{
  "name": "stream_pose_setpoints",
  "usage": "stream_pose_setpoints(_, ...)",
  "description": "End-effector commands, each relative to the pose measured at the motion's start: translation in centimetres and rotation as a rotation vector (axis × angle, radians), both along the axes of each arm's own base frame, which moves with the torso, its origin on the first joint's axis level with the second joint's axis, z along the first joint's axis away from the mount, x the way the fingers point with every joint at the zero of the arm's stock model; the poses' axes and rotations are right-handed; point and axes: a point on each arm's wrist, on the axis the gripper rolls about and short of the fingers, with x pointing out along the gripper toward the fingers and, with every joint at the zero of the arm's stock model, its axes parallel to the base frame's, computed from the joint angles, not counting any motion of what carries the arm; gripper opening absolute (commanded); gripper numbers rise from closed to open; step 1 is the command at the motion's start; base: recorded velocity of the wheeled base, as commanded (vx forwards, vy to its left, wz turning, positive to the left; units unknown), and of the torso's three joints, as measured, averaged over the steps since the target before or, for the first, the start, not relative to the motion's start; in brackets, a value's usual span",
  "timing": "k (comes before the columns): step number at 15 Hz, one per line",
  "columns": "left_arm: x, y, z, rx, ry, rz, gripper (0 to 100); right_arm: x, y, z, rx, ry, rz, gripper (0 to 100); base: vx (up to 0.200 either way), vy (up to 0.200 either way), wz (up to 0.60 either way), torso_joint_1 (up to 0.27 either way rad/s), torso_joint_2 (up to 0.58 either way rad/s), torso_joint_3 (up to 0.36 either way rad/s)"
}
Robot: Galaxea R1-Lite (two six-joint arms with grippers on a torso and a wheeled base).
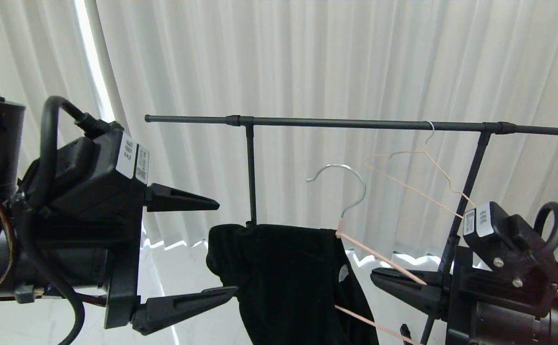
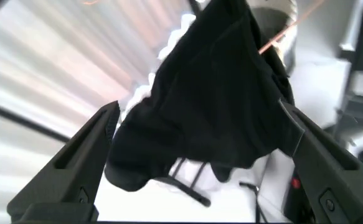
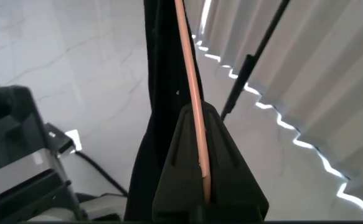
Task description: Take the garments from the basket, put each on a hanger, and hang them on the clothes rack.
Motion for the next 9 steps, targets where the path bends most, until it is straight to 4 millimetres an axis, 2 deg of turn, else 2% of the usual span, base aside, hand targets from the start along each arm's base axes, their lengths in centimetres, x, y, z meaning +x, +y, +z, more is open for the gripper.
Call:
stream_pose_setpoints(1, -1.2, -1.4, -1.3, 0.022, 0.042, -0.105, 100, -1.6, 0.8, -0.7, -0.004, 0.003, 0.086, 0, 0.0, 0.0, 0.0, 0.0, 0.0, 0.0)
stream_pose_setpoints(6, -0.8, -2.7, -3.5, 0.076, 0.122, -0.15, 100, -3.4, 1.3, -1.7, -0.041, -0.007, 0.185, 0, 0.0, 0.0, 0.0, 0.0, 0.0, 0.0)
stream_pose_setpoints(9, -0.9, -3.0, -3.9, 0.088, 0.138, -0.165, 100, -3.5, 1.5, -1.6, -0.033, -0.018, 0.193, 0, 0.0, 0.0, 0.0, 0.0, 0.0, 0.0)
